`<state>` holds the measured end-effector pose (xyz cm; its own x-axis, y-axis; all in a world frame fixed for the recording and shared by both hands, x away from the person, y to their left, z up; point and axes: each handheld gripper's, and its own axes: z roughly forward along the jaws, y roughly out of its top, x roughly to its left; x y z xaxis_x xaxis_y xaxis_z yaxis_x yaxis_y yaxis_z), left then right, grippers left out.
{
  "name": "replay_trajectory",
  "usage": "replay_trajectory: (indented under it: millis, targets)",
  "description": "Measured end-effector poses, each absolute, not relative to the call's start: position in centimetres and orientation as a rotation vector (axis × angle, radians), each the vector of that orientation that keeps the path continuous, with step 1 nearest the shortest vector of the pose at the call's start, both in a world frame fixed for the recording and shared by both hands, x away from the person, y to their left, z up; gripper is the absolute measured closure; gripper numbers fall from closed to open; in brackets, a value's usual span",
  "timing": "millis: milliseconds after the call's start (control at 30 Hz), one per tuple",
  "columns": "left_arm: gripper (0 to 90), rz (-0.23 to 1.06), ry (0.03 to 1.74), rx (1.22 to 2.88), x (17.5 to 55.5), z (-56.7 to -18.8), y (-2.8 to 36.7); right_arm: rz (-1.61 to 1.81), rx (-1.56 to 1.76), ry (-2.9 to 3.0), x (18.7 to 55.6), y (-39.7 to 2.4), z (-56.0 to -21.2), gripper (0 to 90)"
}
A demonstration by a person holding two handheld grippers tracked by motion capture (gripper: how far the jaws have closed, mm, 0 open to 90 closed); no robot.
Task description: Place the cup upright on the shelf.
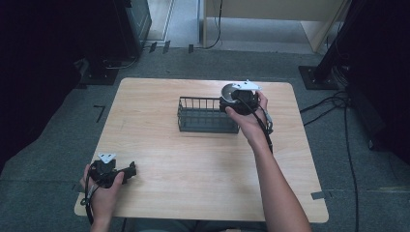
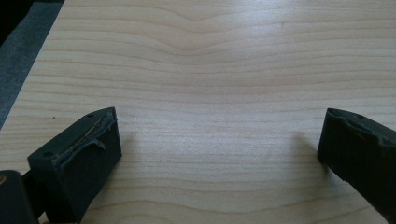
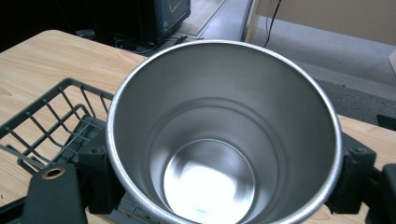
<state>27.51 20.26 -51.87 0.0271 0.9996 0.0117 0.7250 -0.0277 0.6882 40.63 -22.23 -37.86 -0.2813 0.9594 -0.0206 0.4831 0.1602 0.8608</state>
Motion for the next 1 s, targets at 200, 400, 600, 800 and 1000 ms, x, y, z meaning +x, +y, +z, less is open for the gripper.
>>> replay_trajectory:
  millis: [200, 400, 600, 800, 1000]
  targets:
    - [0.0, 0.710, 1.749, 1.806, 27.5, -51.9, 20.3, 1.028, 1.372, 1.860, 41.3, -22.1, -39.0, 18.5]
    - [0.0, 0.710, 1.748, 1.805, 27.5, -51.9, 20.3, 0.996, 1.402, 1.887, 42.0, -22.0, -40.8, 18.5]
    - [0.0, 0.710, 1.749, 1.806, 27.5, -51.9, 20.3, 0.983, 1.440, 1.905, 42.4, -22.1, -42.1, 18.5]
    - [0.0, 0.710, 1.748, 1.805, 27.5, -51.9, 20.3, 0.963, 1.437, 1.931, 42.3, -22.1, -43.1, 18.4]
    - [0.0, 0.710, 1.749, 1.805, 27.5, -51.9, 20.3, 0.989, 1.443, 1.937, 42.2, -22.2, -43.0, 11.5]
